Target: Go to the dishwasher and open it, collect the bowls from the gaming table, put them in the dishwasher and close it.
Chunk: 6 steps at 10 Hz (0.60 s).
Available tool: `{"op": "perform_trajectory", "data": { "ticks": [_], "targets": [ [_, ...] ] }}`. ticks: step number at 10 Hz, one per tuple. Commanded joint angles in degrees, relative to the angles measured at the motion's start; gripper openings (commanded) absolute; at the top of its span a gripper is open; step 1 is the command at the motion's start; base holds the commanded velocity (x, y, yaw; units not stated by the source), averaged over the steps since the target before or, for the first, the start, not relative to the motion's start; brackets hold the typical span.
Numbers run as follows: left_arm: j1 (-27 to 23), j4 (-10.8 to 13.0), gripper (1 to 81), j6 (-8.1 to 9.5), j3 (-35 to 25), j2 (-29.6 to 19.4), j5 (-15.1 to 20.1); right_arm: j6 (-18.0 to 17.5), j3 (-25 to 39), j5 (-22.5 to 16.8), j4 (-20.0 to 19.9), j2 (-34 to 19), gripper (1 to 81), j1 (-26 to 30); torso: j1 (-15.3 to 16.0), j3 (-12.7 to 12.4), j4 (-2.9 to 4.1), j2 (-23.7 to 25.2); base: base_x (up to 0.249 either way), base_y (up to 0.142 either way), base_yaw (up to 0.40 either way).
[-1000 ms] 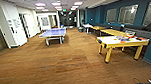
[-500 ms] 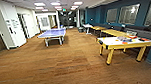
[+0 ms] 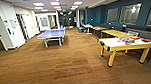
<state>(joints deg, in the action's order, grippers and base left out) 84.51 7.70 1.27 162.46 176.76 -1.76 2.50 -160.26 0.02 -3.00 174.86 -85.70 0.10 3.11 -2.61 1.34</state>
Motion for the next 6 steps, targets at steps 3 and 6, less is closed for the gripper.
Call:
{"op": "perform_trajectory", "data": {
  "ticks": [3,6],
  "targets": [
    [-2.9,-0.3,81.1,-0.13,0.2,-0.2,2.6,0.2,0.2,-2.8,-0.3,0.0,81.1,2.8,0.0,0.0,0.0,0.0,0.225,0.0,0.0],
    [-2.9,-0.4,81.1,-0.04,0.2,-0.1,2.6,0.2,0.2,-2.8,-0.3,0.1,81.1,2.8,0.0,0.0,0.0,0.0,0.228,0.0,0.0]
  ]
}}
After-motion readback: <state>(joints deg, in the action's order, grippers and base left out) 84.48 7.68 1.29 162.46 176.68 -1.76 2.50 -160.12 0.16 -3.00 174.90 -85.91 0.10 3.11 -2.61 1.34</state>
